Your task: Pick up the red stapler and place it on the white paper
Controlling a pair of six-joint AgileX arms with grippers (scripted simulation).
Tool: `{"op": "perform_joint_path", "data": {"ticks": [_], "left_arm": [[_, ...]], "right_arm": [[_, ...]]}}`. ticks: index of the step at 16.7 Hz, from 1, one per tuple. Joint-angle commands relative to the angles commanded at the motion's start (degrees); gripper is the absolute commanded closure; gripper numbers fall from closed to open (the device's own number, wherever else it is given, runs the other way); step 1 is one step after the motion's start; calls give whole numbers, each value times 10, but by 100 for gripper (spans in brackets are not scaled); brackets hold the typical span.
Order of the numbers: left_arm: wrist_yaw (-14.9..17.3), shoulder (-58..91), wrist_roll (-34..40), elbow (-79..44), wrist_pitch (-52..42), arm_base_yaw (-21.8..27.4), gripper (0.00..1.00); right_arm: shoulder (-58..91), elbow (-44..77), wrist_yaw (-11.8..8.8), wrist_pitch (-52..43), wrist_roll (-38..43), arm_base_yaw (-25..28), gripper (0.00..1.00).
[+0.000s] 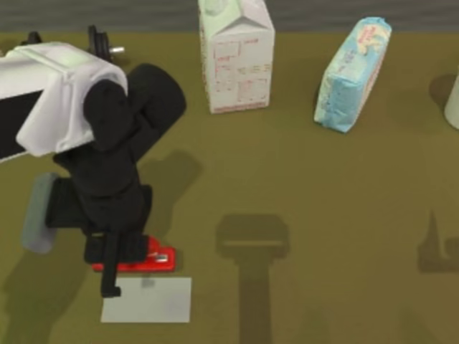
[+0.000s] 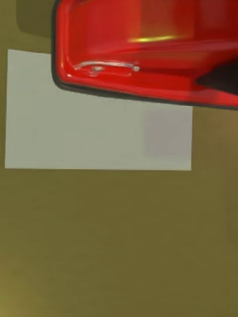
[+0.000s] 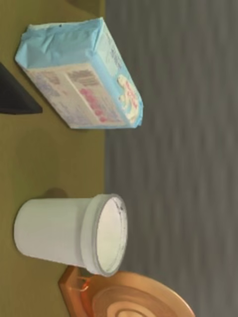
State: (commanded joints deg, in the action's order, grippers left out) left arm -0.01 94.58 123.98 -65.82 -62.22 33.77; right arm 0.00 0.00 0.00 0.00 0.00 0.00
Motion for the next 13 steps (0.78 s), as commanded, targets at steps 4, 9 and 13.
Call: {"op": "perform_joint_path", "data": {"ticks": [4, 9, 13], "left_arm": [[0, 35, 1, 72, 112, 2, 100], [1, 55, 1, 115, 170, 3, 100], [1, 55, 1, 115, 170, 3, 92]], "right_arm": [[0, 0, 0, 0, 0, 0, 0], [0, 0, 0, 0, 0, 0, 0], [0, 0, 0, 0, 0, 0, 0]]}}
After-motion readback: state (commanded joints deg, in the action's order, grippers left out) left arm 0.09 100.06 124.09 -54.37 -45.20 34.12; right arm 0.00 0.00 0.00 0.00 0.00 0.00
